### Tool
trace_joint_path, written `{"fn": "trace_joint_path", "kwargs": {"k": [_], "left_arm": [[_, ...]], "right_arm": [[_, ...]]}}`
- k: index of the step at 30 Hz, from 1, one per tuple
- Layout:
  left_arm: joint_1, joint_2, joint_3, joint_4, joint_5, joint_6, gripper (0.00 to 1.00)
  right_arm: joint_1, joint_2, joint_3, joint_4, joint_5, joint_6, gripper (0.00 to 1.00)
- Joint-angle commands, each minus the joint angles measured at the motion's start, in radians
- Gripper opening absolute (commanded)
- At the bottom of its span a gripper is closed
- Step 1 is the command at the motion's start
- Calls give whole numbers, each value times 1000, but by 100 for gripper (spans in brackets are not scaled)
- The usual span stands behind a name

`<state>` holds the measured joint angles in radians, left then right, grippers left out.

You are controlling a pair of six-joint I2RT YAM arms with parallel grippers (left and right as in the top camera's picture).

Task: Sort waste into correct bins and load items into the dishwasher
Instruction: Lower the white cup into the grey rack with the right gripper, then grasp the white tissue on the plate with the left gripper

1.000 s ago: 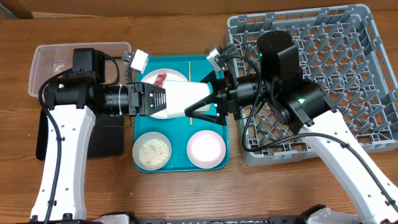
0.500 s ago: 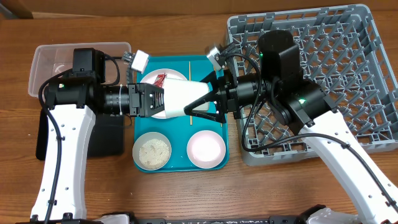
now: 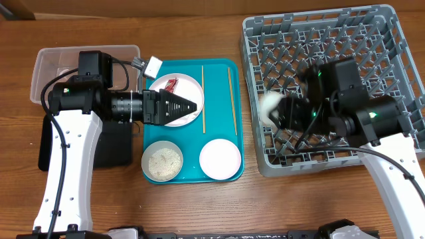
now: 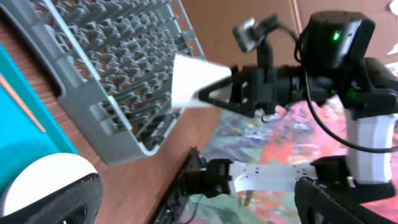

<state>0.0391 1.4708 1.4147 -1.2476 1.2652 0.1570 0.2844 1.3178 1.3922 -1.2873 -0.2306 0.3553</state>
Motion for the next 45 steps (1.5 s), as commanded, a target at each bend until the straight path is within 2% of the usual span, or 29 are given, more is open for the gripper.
{"fn": "trace_joint_path", "kwargs": {"k": [1,5,11,17,24,26,30,35,38,45], "left_arm": [[-7,-11,10,18,-43,-42,100],[-7,-11,10,18,-43,-42,100],[-7,-11,10,26,-46,-43,100],[-8,-11,10,29,-78,-57,100],[-8,-11,10,42,-261,-108,97],[-9,-11,10,61,-343,-150,94],[-55,-11,10,138,-726,-302,89],[-229,27,10,210,-1180,-398,89],[-322,98,10,239,-1357,-420,89],[-370,360,10,361,-1433,-426,82]], "right_arm": [[37,17,-35,-73,297,166,60],[65,37,-153,-44,296,234,60],[96,44,-295,114,278,234,62],[101,63,-310,129,282,274,100],[101,14,-188,135,241,222,100],[101,-13,-139,150,205,200,100],[101,-87,-68,247,90,163,100],[101,-171,-67,394,-19,164,100],[101,-190,-67,402,-18,164,100],[101,-189,-67,328,-22,164,100]]}}
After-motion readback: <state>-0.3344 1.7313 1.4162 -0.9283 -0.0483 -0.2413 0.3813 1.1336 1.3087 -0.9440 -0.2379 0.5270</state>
